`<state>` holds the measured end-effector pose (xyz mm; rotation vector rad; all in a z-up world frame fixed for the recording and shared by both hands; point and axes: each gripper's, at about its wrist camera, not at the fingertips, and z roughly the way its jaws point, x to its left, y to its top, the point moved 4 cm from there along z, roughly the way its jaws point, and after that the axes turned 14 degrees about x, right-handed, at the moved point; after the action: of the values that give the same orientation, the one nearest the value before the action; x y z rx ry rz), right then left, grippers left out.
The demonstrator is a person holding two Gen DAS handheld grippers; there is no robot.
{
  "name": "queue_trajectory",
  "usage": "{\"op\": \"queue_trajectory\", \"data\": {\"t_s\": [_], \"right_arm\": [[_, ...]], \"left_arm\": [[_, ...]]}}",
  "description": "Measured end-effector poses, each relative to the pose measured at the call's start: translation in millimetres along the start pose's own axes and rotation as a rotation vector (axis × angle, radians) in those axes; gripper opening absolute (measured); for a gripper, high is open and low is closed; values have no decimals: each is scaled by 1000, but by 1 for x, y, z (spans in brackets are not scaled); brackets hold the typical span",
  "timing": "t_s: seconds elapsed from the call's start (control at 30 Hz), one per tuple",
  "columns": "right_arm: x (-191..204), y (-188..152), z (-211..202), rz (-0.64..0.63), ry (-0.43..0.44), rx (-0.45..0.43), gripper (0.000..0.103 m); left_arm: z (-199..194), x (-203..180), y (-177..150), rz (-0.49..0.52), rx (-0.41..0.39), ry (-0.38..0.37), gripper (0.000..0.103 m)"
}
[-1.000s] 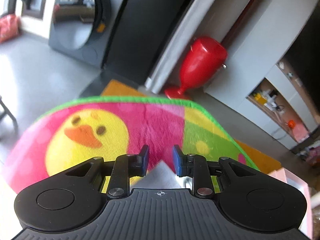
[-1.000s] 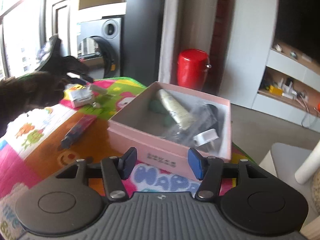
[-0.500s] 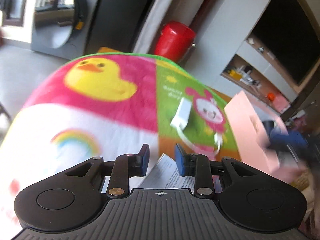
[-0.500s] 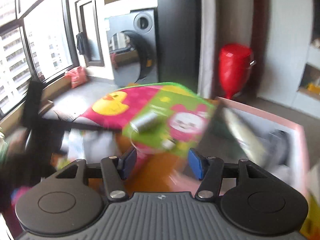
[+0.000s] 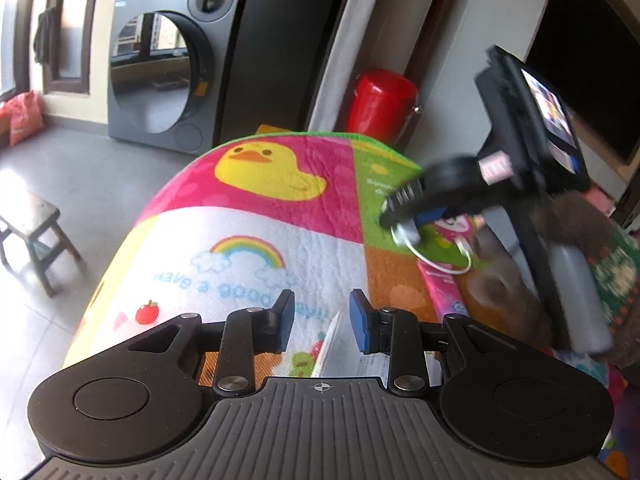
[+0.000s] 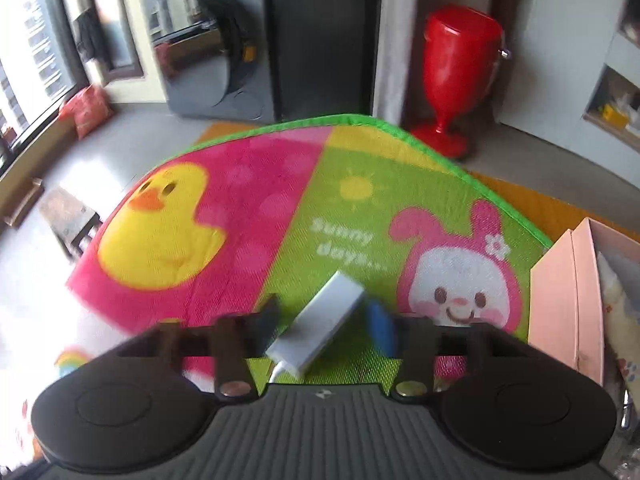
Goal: Organize rigid objects
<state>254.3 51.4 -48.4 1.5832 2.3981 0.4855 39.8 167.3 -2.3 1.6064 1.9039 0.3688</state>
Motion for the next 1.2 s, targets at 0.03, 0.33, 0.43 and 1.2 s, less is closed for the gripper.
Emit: {"op": "queue_trajectory", "data": {"t_s": [0.03,0.33,0.43,1.2], "right_arm": [[5,-5,-3,-31,4,13,20],[5,-123,-64,-201,67,42,20],[-18,-159,-91,-165,54,-23,20],[-110,-310,-108,89,9,-228,69]], "left_arm": [[-1,-1,0,2,-2,-3,33],[-17,-25,-5,44,-17,-79,33],[-20,-50,-14,123,7,-159,33],[29,-146,-63,522,148,41,36]]}}
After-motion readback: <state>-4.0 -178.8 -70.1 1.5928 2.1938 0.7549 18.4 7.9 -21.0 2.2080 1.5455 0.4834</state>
